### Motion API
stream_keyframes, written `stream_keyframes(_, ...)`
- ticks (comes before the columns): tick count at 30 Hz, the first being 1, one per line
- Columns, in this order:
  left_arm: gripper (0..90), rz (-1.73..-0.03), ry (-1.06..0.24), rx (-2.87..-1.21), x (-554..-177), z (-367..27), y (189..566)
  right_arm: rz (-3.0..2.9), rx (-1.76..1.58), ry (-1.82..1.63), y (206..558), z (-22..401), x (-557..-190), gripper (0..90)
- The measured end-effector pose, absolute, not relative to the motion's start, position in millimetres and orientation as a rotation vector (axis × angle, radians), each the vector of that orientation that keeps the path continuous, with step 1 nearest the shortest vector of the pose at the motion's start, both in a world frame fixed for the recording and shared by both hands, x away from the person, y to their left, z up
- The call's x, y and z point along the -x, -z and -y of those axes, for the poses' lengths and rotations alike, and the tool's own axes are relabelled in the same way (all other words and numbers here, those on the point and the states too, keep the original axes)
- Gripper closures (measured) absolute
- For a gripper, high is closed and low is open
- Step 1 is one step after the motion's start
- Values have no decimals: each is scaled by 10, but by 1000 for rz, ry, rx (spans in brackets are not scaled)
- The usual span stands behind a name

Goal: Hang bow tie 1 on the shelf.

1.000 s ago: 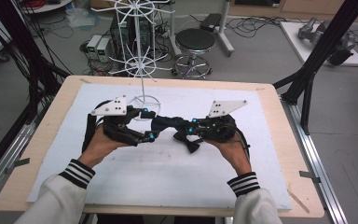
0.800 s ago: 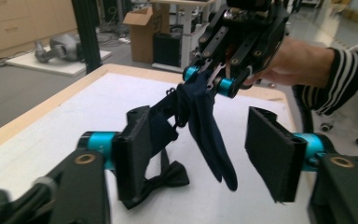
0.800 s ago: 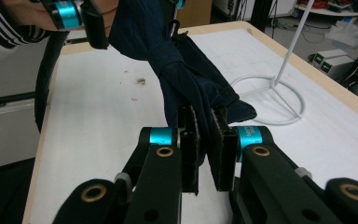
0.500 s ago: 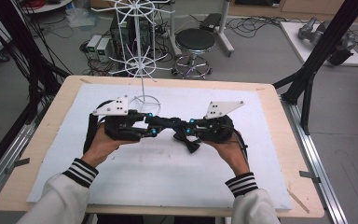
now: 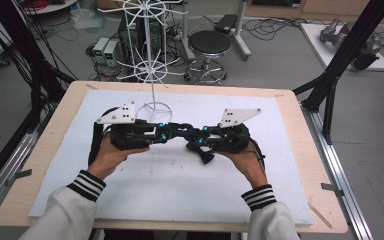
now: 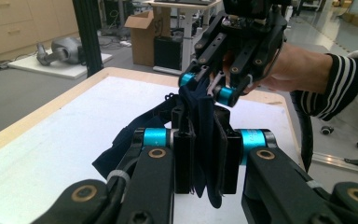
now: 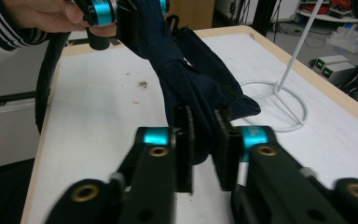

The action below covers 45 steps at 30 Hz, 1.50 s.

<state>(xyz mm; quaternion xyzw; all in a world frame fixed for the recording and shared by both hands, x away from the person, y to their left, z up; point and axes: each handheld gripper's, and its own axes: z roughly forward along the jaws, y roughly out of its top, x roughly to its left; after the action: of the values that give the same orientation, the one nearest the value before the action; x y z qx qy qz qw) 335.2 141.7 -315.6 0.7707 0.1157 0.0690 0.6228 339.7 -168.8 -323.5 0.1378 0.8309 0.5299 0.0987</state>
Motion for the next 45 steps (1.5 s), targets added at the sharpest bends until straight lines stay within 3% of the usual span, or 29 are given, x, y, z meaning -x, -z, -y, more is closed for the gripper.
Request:
stream_keyframes(3,815,-266,-166,-1763,-3347,-1436,3145,-2416,-391,-1540,3273,1638,-3366,270)
stream_keyframes(4,815,-269,-164,-1759,-3345,-1442,3142,-2391,-405,-1507,3284,1612,-3344,158)
stream_keyframes(5,815,-269,-167,-1759,-3344,-1449,3138,-2370,-414,-1476,3290,1596,-3335,106)
stream_keyframes(45,815,-349,-319,-1653,-3389,-1850,2812,-2160,-628,-1596,3427,2183,-3102,105)
